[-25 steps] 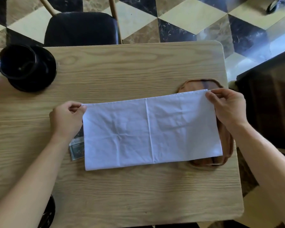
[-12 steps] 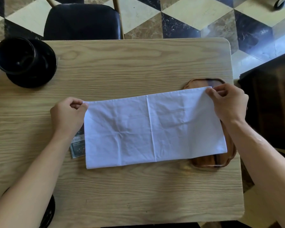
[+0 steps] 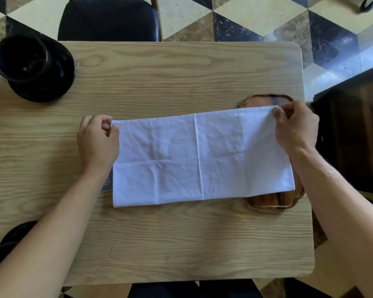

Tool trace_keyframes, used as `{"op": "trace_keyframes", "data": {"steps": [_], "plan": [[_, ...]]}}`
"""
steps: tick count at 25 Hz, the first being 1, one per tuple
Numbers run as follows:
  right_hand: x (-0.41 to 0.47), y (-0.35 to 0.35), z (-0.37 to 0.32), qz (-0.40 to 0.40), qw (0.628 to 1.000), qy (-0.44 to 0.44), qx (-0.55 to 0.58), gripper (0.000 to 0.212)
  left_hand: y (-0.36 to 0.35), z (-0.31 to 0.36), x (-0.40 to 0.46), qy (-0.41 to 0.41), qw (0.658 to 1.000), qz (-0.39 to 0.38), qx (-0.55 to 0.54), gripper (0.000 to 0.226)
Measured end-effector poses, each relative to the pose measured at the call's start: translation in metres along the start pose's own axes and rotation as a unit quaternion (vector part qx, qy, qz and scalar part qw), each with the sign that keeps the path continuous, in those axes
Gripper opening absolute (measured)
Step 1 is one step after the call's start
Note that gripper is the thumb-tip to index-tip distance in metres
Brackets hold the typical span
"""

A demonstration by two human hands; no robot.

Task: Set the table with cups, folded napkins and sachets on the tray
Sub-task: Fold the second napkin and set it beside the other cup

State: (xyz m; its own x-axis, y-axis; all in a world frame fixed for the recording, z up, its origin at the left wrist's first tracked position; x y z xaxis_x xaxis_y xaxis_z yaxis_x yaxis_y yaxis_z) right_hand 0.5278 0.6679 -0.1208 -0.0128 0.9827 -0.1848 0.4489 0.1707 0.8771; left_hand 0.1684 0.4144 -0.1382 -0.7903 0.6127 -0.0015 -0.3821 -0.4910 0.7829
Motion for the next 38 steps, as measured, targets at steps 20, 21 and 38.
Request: {"op": "trace_keyframes", "data": {"steps": [20, 21, 38], "plan": [[-0.105, -0.02, -0.042, 0.035, 0.944, 0.313, -0.102, 0.05, -0.036, 0.055, -0.102, -0.265, 0.947, -0.078, 0.167, 0.056], [-0.136, -0.037, -0.044, -0.016, 0.917, 0.381, -0.119, 0.054, -0.048, 0.06, -0.125, -0.268, 0.936, -0.124, 0.192, 0.062], [-0.13, -0.028, 0.081, -0.093, 0.919, 0.272, -0.27, 0.083, -0.045, -0.013, -0.154, -0.192, 0.941, -0.113, 0.254, 0.082]]}}
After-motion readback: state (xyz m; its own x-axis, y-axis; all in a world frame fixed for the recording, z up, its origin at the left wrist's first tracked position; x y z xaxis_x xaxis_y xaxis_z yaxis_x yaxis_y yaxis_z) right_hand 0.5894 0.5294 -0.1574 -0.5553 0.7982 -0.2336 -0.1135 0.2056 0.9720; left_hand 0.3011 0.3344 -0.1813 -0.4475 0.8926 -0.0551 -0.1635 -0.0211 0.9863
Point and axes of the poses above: each hand's wrist, its own x-axis towards the middle knuckle, its own y-axis out of the back of the hand, z = x × y, the point moved 2 cm from there along x, towards the middle knuckle, and after that the axes turned 4 degrees about -x, right-handed, at the moved point
